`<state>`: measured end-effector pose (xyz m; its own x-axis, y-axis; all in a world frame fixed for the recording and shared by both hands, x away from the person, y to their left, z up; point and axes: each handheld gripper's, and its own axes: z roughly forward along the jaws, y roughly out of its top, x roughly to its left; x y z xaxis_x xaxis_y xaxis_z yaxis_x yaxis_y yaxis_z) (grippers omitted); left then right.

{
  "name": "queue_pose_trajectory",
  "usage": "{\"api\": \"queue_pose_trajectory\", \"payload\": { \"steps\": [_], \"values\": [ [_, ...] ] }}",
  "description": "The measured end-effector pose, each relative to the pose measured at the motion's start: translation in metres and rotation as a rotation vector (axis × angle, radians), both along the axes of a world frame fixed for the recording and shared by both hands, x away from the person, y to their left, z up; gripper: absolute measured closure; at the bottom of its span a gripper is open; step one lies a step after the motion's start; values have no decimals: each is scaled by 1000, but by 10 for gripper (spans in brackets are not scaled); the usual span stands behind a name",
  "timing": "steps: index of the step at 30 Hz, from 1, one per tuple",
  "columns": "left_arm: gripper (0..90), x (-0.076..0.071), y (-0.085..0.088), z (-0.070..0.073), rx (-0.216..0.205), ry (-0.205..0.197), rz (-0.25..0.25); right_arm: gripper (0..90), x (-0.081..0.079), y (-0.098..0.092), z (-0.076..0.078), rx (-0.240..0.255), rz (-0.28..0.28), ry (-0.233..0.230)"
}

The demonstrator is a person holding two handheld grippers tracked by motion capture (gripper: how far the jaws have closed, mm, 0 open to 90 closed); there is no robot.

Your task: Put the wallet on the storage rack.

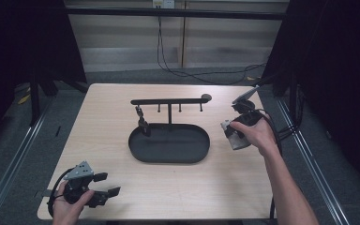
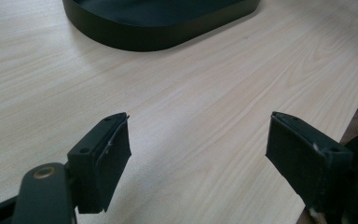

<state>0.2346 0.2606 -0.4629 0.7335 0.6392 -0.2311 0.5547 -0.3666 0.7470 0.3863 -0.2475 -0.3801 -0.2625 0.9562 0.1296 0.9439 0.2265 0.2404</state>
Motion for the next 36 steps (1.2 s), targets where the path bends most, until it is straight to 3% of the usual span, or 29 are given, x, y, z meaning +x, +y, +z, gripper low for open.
{"api": "queue_pose_trajectory", "payload": {
  "steps": [5,14,19,25,36],
  "values": [
    [203,1,0,0,6,1,5,338,-2,3,5,84,0,-30],
    [173,0,1,1,-3,-4,1,338,-2,11,6,162,13,-60],
    [173,1,2,1,0,-3,9,338,-1,19,2,191,26,-68],
    [174,1,3,1,-6,3,15,339,1,27,0,227,41,-117],
    [174,1,2,-1,5,10,8,338,6,44,-11,285,62,-106]
  ]
}}
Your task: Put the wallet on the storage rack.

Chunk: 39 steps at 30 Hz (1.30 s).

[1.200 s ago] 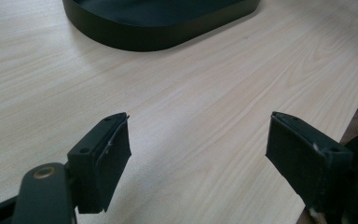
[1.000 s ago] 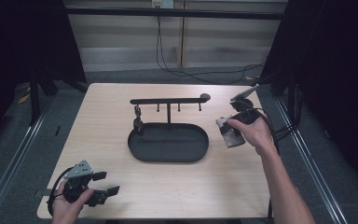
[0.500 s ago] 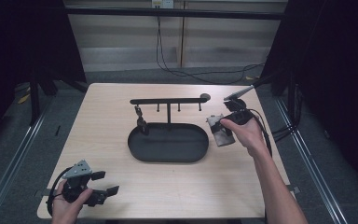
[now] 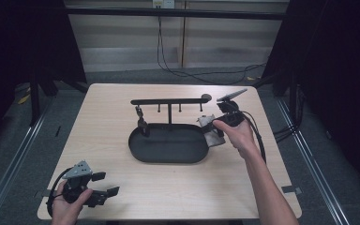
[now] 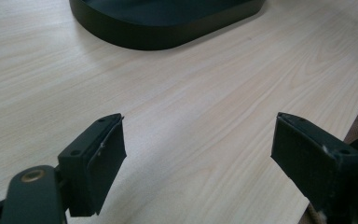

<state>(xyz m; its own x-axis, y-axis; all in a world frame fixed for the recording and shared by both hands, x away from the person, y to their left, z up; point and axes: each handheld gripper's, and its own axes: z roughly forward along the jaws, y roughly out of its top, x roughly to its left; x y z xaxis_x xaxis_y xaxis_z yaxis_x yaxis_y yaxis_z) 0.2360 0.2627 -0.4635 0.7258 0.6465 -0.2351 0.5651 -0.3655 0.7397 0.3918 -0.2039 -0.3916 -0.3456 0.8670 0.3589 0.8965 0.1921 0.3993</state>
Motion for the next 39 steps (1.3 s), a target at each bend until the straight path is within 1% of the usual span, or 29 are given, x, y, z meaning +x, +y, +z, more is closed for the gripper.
{"api": "queue_pose_trajectory", "payload": {
  "steps": [3,8,11,14,18,20,21,23,25,27,32,33,36,37,38,39],
  "values": [
    [174,0,-1,0,2,-2,-8,339,2,2,-4,-1,0,10],
    [175,0,0,0,-1,3,-1,338,4,6,-15,25,-3,16],
    [175,0,-1,0,1,4,-2,338,5,12,-21,47,-4,12],
    [181,0,0,-1,4,9,5,338,6,17,-26,52,5,-3],
    [181,0,-1,-1,4,11,-1,338,6,20,-36,52,-4,-4],
    [181,0,-1,-1,7,11,0,338,6,22,-39,59,-6,-1],
    [181,0,-1,-1,7,12,1,338,6,22,-42,57,3,-13],
    [181,0,-2,-1,11,12,3,338,6,25,-44,59,-6,-7],
    [181,0,-1,-1,7,12,2,338,6,29,-46,73,-8,-18],
    [181,0,-1,-1,10,14,4,338,6,32,-48,70,4,-23],
    [184,0,1,-1,6,9,8,337,7,36,-57,78,-6,-15],
    [184,0,1,-1,7,9,7,337,8,37,-59,70,5,-16],
    [184,1,0,-1,5,10,8,337,8,39,-62,69,1,-5],
    [184,1,0,-1,6,10,8,337,8,40,-63,67,4,-8],
    [184,1,0,-1,6,12,7,337,8,41,-64,54,13,-15],
    [184,1,0,-1,11,16,9,336,8,42,-65,53,15,-10]
  ]
}}
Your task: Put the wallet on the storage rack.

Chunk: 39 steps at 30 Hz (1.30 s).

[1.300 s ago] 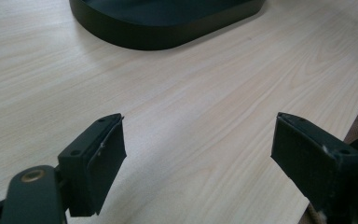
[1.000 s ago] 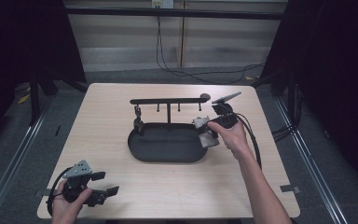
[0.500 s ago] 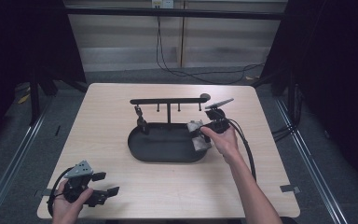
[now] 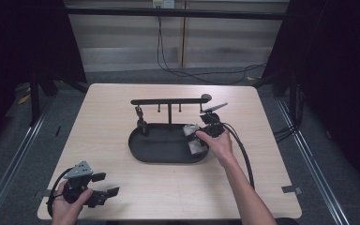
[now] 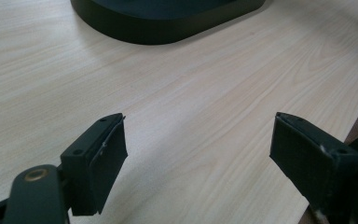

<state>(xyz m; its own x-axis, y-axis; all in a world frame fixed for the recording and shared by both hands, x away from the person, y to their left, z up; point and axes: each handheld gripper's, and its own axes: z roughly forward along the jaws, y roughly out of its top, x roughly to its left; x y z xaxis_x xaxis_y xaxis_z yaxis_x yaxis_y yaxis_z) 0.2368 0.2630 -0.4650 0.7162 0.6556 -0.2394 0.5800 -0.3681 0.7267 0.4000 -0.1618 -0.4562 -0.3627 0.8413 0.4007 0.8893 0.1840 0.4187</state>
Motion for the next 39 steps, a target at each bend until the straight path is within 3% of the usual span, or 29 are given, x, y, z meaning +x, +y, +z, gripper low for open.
{"api": "queue_pose_trajectory", "payload": {
  "steps": [9,13,23,33,35,39],
  "values": [
    [184,0,0,0,-2,2,-6,330,3,6,-14,-35,-10,-4],
    [184,0,1,0,-7,2,-1,321,3,9,-20,-73,5,-10],
    [184,0,1,0,-7,-1,4,289,2,14,-23,-119,8,-34],
    [184,0,1,0,-6,0,3,243,-2,10,-24,-92,-24,-60],
    [184,0,1,0,-7,-1,5,226,-3,8,-20,-57,-34,-66],
    [184,1,2,0,-9,3,0,202,-6,4,-13,-44,-32,-82]
  ]
}}
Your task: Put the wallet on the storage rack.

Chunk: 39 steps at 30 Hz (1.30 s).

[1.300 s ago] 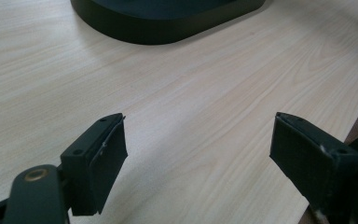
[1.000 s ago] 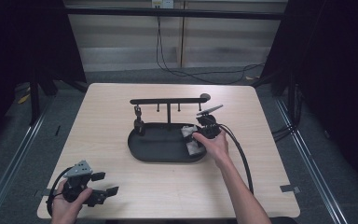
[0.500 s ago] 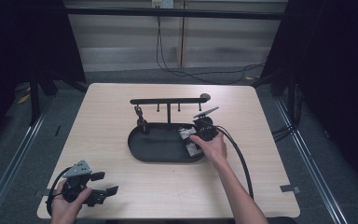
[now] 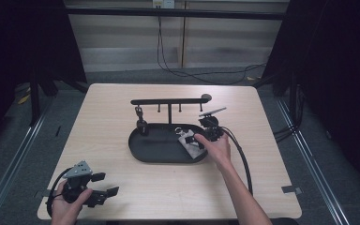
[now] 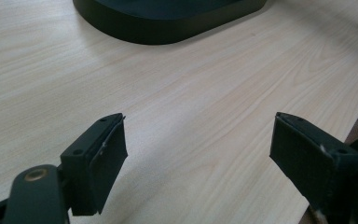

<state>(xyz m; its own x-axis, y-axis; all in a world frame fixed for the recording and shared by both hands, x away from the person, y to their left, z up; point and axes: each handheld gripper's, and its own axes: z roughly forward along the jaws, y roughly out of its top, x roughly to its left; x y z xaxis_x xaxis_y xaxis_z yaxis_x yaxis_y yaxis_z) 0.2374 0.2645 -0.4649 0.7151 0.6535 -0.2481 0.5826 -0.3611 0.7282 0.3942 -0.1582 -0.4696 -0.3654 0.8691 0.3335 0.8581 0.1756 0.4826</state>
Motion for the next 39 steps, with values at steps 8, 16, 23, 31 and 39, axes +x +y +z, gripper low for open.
{"api": "queue_pose_trajectory", "payload": {
  "steps": [8,16,23,31,39],
  "values": [
    [184,0,2,1,-15,-5,8,182,-11,-12,10,21,-25,-52],
    [183,0,0,2,-5,-24,23,144,-22,-30,20,25,-23,-109],
    [177,1,1,2,-17,-22,37,150,-35,-45,22,13,-37,-150],
    [165,2,2,2,-4,-19,44,158,-51,-64,26,18,-66,-189],
    [165,2,3,1,-17,-11,48,182,-73,-78,30,25,-84,-231]
  ]
}}
